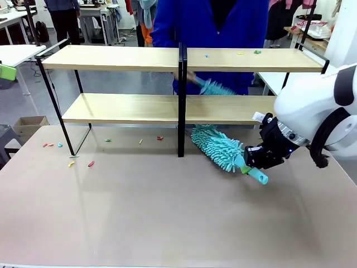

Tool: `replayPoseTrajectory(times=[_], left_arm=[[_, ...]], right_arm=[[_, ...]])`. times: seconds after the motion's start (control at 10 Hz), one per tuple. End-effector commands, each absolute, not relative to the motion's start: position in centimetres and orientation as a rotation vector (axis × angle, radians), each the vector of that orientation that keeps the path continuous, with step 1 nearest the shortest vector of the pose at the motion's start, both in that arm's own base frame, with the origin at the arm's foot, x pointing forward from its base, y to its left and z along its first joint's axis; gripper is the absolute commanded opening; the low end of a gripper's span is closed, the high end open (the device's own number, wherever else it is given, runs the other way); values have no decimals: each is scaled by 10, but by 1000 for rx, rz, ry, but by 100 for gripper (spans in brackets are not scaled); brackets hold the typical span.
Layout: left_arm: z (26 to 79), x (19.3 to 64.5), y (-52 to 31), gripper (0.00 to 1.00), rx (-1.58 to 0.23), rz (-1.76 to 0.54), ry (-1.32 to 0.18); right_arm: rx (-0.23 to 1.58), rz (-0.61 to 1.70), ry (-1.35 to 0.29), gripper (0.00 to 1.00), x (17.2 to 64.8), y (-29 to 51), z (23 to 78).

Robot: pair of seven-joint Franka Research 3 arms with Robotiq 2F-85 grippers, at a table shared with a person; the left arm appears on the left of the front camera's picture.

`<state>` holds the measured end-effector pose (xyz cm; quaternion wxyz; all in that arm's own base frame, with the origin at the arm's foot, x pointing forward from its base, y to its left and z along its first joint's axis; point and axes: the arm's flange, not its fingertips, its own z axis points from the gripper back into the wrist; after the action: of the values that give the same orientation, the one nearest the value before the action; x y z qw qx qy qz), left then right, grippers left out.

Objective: Clean the shelves.
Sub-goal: Clean another randomly selected level of the Shelf with the Duster.

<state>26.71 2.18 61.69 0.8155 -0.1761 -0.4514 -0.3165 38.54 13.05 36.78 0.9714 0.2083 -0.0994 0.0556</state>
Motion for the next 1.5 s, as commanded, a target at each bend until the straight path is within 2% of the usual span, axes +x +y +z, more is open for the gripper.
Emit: replayPoseTrajectory(times=[0.0,0.4,0.5,1.0,1.4], left_arm=[[617,268,23,100,-390,-686,-970],[617,268,23,100,-390,-686,-970],[617,268,23,100,-390,-686,-970],[617,268,23,100,-390,-686,-970],[617,268,23,100,-390,-686,-970]], right_arm=[[301,3,-260,13,349,119,362],[139,-91,-226,13,325,110,366],[245,-39,-266,13,399,116,375],[207,-57,-255,13,397,119,377],[128,-274,-360,13,363,145,354]])
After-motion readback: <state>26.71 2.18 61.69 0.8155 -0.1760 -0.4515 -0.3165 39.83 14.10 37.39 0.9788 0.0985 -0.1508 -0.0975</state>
